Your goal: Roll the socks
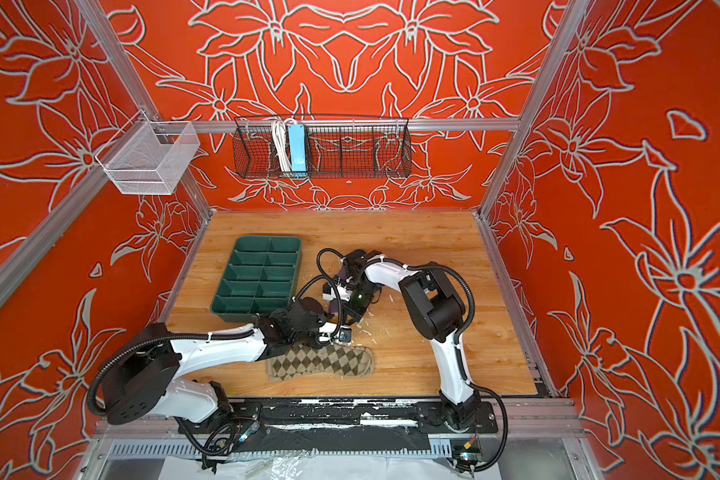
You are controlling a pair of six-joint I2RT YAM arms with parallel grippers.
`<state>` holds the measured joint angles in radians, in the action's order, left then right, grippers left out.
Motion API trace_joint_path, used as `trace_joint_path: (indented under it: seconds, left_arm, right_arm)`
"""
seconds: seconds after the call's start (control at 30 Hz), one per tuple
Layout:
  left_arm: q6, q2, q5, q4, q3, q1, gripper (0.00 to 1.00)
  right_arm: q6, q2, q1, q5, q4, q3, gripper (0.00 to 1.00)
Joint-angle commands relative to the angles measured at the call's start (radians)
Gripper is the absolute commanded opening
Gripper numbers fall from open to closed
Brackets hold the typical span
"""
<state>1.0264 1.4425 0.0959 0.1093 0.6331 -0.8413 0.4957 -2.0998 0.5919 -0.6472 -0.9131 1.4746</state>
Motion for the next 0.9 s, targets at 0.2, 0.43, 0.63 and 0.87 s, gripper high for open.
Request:
trace_joint_path:
  seconds: [0.2,0.43,0.63,0.87]
  left_arm:
    - [-0.002,0.108,0.001,0.070,0.038,0.005,0.40]
    - [0.000,0.194,0.060,0.200,0.035,0.005,0.42]
    - [0.009,0.210,0.040,0.214,0.018,0.005,0.43]
    - [-0.004,0.235,0.018,0.113,0.057,0.004,0.08]
  right_arm:
    - [0.046,-0.024,-0.018,0.013,-0.055,0.029,0.02]
    - [0.055,-0.026,-0.020,0.000,-0.064,0.031,0.03]
    - [0.055,-0.029,-0.022,-0.018,-0.072,0.034,0.05]
    - [0.041,-0.009,-0.033,-0.025,-0.049,0.023,0.06]
